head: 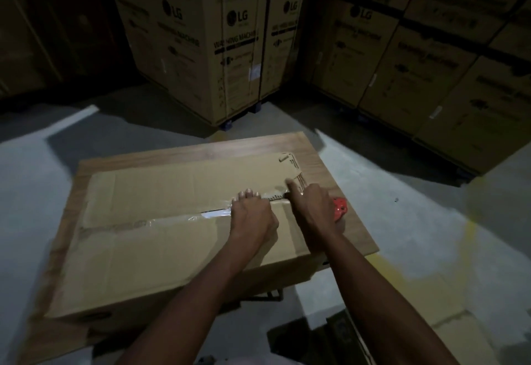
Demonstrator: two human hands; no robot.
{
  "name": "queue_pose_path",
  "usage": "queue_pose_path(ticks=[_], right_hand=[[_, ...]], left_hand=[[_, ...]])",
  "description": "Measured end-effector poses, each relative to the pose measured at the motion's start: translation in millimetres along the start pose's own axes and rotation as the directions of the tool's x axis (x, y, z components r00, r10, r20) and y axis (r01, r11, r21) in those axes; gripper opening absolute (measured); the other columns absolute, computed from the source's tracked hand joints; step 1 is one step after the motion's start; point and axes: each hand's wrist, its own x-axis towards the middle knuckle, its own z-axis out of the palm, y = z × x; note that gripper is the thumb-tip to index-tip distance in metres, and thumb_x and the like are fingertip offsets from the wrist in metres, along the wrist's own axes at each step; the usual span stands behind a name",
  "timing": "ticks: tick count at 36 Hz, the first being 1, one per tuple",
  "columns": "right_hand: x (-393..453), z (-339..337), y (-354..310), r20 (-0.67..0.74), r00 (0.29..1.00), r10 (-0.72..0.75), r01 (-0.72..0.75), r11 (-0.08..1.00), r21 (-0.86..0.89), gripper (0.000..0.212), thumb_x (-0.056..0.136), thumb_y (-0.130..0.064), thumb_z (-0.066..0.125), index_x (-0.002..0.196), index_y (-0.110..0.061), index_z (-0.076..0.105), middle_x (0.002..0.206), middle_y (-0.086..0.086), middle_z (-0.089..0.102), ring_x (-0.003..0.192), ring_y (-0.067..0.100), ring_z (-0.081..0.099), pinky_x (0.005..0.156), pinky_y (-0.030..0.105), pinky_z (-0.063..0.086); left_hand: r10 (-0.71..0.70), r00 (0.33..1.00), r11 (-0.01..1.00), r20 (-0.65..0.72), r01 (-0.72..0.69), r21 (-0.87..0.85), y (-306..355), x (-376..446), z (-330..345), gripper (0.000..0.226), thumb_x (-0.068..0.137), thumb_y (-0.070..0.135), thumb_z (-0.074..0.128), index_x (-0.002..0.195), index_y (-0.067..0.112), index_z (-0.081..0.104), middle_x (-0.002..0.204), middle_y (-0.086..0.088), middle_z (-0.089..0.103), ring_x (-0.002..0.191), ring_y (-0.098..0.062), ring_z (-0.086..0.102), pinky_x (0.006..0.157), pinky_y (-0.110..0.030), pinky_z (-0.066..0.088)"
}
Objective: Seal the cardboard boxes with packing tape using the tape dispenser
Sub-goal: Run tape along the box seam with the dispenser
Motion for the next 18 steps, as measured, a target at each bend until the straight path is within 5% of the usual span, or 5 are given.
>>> queue_pose_path(ticks=[6,10,12,15,18], right_hand=[[20.3,0.3,14.4,0.009,0.999,-0.052,0.051,0.997,0.049,0.052,0.110,-0.043,0.046,0.103,0.003,0.071,0.104,0.024,0.072,0.097,0.040,0.066,0.084,0.044,0.053],[20.7,5.2,15.6,-0.032,0.998,-0.061,0.062,0.997,0.038,0.038,0.110,-0.025,0.042,0.105,0.001,0.070,0.103,0.022,0.072,0.096,0.039,0.066,0.082,0.045,0.054],[15.4,7.6,14.3,-0.011,0.998,-0.064,0.064,0.997,0.036,0.037,0.111,-0.030,0.040,0.127,-0.002,0.059,0.119,0.021,0.070,0.106,0.037,0.066,0.090,0.048,0.054],[9.6,13.1,14.0,0.094,0.989,-0.115,0.123,0.989,-0.081,0.067,0.113,-0.039,0.034,0.165,-0.006,0.007,0.171,0.025,0.015,0.153,0.048,0.027,0.121,0.060,0.032],[7.8,16.4,19.4,0.163,0.938,-0.305,0.339,0.905,-0.258,0.070,0.113,-0.036,0.033,0.167,-0.013,-0.005,0.173,0.017,-0.015,0.159,0.046,-0.008,0.127,0.064,0.008]], left_hand=[[-0.107,0.992,0.984,-0.064,0.096,-0.151,-3.9,6.1,-7.7,0.032,0.095,0.029,0.044,0.105,0.012,0.070,0.104,-0.007,0.065,0.095,-0.027,0.065,0.072,-0.036,0.043],[-0.210,0.972,0.964,-0.105,0.188,-0.189,-2.6,5.7,-6.2,0.055,0.103,0.056,0.039,0.096,0.013,0.072,0.085,-0.003,0.062,0.075,-0.021,0.060,0.066,-0.031,0.043],[-0.242,0.964,0.962,-0.109,0.224,-0.155,1.9,7.5,-6.3,0.059,0.100,0.065,0.042,0.092,0.015,0.073,0.082,-0.002,0.064,0.073,-0.019,0.060,0.063,-0.030,0.045],[-0.269,0.957,0.962,-0.107,0.261,-0.081,13.8,9.1,-9.2,0.051,0.099,0.061,0.049,0.098,0.017,0.073,0.084,-0.002,0.062,0.075,-0.018,0.059,0.061,-0.029,0.039],[-0.269,0.957,0.963,-0.113,0.263,-0.060,21.9,7.5,-6.9,0.045,0.103,0.051,0.048,0.111,0.014,0.072,0.105,-0.005,0.066,0.096,-0.022,0.064,0.067,-0.033,0.044]])
